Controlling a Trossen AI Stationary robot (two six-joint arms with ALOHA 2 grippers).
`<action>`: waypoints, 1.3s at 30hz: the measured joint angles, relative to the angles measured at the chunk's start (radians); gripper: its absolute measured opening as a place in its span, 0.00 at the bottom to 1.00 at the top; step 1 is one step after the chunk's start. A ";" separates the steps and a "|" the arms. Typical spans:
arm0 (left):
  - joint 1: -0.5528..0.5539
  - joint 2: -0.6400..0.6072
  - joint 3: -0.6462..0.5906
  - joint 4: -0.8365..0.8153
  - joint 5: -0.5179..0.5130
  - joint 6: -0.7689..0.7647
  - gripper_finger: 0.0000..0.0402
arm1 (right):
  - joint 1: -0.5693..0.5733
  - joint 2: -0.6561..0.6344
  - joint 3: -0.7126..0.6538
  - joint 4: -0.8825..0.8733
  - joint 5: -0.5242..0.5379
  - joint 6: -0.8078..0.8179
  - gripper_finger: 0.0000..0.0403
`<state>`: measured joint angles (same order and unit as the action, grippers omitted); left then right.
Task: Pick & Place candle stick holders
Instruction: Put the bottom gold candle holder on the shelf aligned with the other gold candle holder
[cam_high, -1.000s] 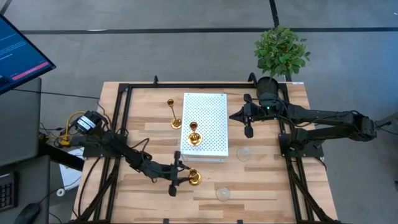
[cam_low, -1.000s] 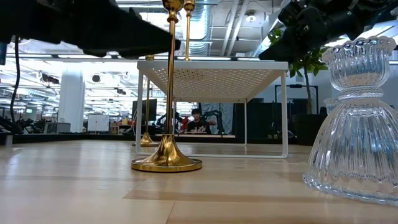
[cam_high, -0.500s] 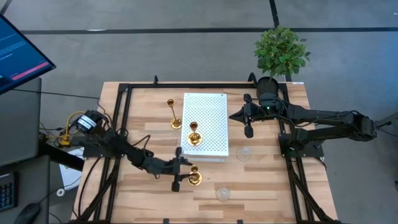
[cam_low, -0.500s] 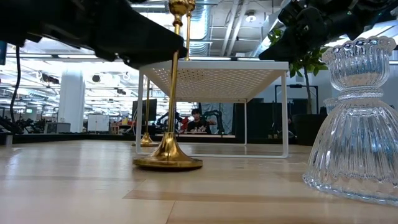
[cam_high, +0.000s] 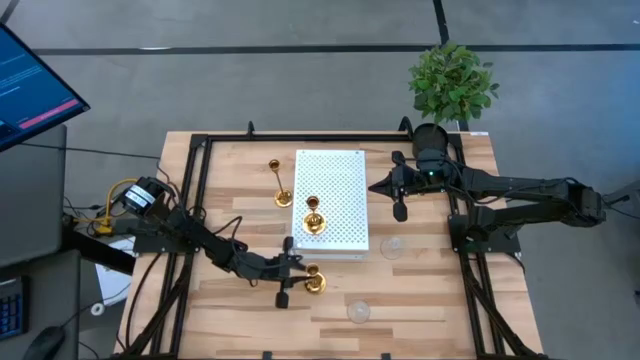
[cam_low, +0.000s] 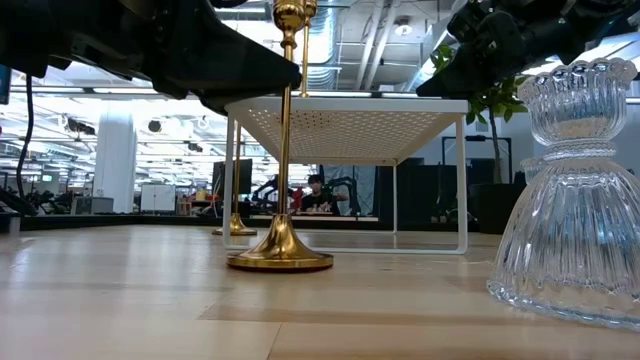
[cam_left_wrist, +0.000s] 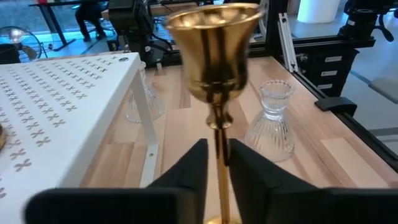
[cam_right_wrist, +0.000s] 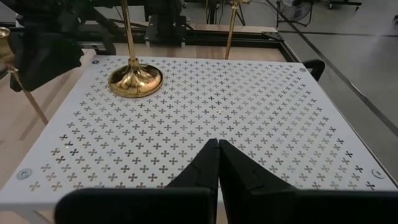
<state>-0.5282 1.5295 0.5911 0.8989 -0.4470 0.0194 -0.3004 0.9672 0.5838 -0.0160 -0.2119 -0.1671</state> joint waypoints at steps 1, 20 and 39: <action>-0.003 0.000 0.000 0.000 0.000 0.001 0.11 | 0.000 0.000 0.000 -0.001 0.000 0.000 0.00; -0.313 -0.399 -0.001 -0.414 -0.581 0.019 0.03 | 0.000 0.000 0.000 -0.030 0.000 0.000 0.00; -0.280 -0.798 0.016 -0.404 -0.885 0.347 0.03 | -0.003 0.000 0.000 -0.034 0.003 -0.001 0.00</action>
<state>-0.8085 0.7319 0.6067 0.4946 -1.3319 0.3664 -0.3031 0.9676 0.5839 -0.0505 -0.2089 -0.1678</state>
